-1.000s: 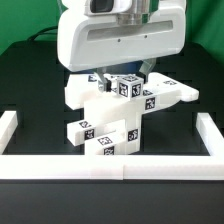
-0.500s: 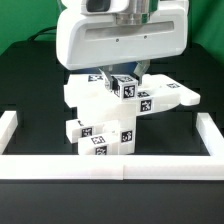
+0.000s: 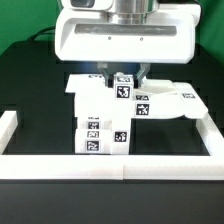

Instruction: Assemble chair

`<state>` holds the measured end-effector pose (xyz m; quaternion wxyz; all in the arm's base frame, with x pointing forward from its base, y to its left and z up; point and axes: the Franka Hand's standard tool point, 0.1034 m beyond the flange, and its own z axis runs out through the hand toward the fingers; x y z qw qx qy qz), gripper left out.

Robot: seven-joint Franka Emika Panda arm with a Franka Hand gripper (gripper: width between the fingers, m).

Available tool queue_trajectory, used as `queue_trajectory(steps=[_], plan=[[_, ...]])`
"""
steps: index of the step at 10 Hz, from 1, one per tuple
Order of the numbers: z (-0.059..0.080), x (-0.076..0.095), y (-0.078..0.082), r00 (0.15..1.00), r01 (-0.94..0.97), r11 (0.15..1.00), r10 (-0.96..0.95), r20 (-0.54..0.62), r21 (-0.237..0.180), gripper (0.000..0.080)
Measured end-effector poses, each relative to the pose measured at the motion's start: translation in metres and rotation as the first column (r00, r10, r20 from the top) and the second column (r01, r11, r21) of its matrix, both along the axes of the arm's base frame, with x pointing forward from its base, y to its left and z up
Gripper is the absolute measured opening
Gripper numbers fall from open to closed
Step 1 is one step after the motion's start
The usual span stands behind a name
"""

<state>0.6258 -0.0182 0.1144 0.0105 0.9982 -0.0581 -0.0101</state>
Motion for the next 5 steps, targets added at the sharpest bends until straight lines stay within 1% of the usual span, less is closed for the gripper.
queue_trajectory(steps=[1, 3, 4, 5], plan=[[0.0000, 0.0000, -0.0002, 1.000, 0.019, 1.000, -0.019, 0.000, -0.001, 0.0316], [0.0000, 0.0000, -0.0004, 1.000, 0.013, 1.000, -0.013, 0.000, -0.001, 0.0578], [0.0005, 0.0000, -0.0002, 1.000, 0.013, 1.000, -0.013, 0.001, -0.001, 0.0578], [0.0057, 0.0004, 0.0007, 1.000, 0.012, 1.000, -0.012, 0.006, 0.002, 0.0635]])
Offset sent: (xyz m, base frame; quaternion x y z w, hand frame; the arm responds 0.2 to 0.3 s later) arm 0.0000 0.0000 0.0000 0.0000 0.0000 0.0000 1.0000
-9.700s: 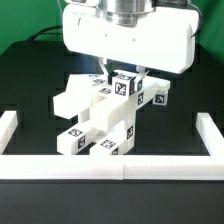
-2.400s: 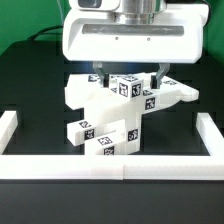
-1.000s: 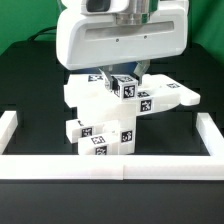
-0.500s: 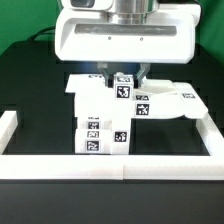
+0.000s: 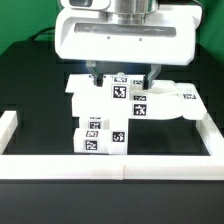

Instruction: Assemble chair

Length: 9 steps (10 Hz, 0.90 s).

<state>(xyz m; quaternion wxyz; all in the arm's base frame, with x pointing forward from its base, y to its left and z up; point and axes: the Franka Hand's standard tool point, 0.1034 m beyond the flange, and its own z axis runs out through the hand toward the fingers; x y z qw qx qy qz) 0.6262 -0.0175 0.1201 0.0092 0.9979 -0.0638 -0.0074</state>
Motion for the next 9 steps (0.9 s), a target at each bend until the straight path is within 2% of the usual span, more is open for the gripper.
queue_trajectory(steps=[4, 9], plan=[[0.022, -0.026, 0.003, 1.000, 0.009, 1.000, -0.009, -0.001, 0.029, 0.0649], [0.018, -0.026, 0.003, 1.000, 0.010, 1.000, -0.010, -0.005, 0.026, 0.0649]])
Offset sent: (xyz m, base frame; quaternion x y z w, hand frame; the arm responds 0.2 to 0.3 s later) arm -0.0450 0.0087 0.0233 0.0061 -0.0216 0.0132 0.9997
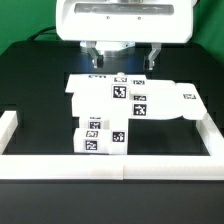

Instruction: Assemble chair

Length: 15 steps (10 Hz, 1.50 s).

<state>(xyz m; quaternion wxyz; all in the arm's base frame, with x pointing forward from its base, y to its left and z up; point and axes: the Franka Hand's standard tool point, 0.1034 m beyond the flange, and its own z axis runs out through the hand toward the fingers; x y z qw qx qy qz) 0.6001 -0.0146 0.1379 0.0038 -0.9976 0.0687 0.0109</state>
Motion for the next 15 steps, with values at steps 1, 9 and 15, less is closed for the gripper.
queue_trajectory(steps=[1, 9, 15], plan=[[0.004, -0.009, 0.009, 1.000, 0.007, 1.000, -0.007, -0.001, 0.008, 0.0649], [-0.008, -0.057, 0.040, 1.000, 0.025, 0.999, -0.026, 0.015, 0.022, 0.0649], [-0.028, -0.084, 0.079, 1.000, 0.025, 0.999, -0.025, 0.006, 0.020, 0.0649]])
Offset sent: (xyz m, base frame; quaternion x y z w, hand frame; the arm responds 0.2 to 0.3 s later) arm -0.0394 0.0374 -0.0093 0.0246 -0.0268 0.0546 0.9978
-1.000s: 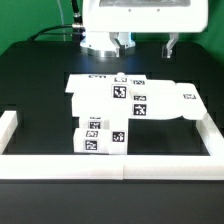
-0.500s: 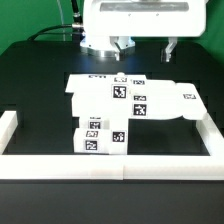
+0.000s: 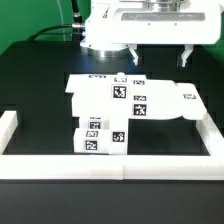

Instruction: Assemble chair

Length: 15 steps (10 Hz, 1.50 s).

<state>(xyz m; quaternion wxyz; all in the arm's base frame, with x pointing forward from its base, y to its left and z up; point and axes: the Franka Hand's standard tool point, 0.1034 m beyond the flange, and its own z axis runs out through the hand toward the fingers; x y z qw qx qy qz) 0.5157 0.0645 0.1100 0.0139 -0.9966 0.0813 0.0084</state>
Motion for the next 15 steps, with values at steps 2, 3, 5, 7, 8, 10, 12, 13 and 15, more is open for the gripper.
queue_trajectory(steps=[2, 3, 5, 7, 8, 10, 12, 13, 15], plan=[[-0.003, -0.001, 0.003, 1.000, 0.008, 1.000, -0.008, 0.003, -0.005, 0.0649], [-0.013, -0.010, 0.020, 1.000, 0.005, 1.000, -0.005, 0.007, -0.013, 0.0649], [-0.018, -0.017, 0.035, 1.000, -0.010, 1.000, 0.010, 0.001, -0.013, 0.0649], [-0.019, -0.017, 0.035, 1.000, -0.009, 1.000, 0.009, 0.001, -0.014, 0.0649], [-0.019, -0.017, 0.035, 1.000, -0.009, 1.000, 0.009, 0.001, -0.015, 0.0649], [-0.022, -0.020, 0.032, 0.999, -0.032, 0.999, 0.032, 0.014, -0.017, 0.0649], [-0.031, -0.041, 0.029, 0.999, -0.035, 0.999, 0.035, 0.018, -0.022, 0.0649], [-0.033, -0.047, 0.027, 0.999, -0.032, 0.999, 0.033, 0.009, -0.022, 0.0649], [-0.033, -0.045, 0.028, 0.999, -0.033, 0.999, 0.033, 0.010, -0.022, 0.0649]])
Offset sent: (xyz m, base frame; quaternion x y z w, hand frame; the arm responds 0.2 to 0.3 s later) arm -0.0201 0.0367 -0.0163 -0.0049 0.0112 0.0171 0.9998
